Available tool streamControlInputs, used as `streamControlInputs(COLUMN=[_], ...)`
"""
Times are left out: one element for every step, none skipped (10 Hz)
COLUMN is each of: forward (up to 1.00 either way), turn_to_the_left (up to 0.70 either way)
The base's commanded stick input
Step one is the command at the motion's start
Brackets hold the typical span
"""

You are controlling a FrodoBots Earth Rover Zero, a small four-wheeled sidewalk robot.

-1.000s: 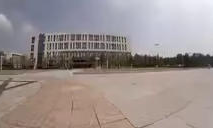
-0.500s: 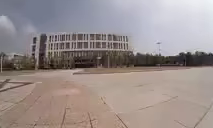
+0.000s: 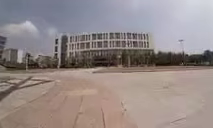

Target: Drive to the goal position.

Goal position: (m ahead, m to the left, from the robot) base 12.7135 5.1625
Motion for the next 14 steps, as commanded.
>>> streamControlInputs(forward=[0.70, 0.70, 0.70, 0.70, 0.70, 0.70, 0.70, 0.70, 0.70, 0.70, 0.70, 0.70, 0.70, 0.70], turn_to_the_left=[0.00, 0.00, 0.00, 0.00, 0.00, 0.00, 0.00, 0.00, 0.00, 0.00, 0.00, 0.00, 0.00, 0.00])
